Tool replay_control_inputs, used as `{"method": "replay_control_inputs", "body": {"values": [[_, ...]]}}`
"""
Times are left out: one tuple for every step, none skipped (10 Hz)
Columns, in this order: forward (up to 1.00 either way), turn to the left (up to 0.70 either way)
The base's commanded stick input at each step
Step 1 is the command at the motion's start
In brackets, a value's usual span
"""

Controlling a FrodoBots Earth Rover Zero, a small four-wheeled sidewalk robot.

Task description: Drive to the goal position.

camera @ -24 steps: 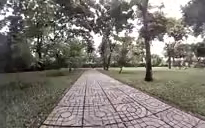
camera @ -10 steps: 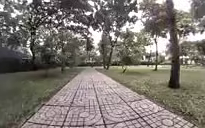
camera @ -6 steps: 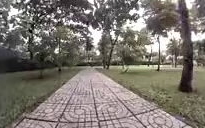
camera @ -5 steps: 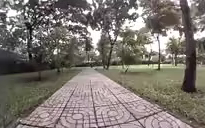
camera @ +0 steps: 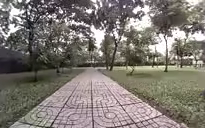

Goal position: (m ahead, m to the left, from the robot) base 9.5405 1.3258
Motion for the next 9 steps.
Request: {"method": "replay_control_inputs", "body": {"values": [[1.00,0.00],[1.00,0.00],[1.00,0.00],[1.00,0.00],[1.00,0.00],[1.00,0.00],[1.00,0.00],[1.00,0.07],[1.00,0.27]]}}
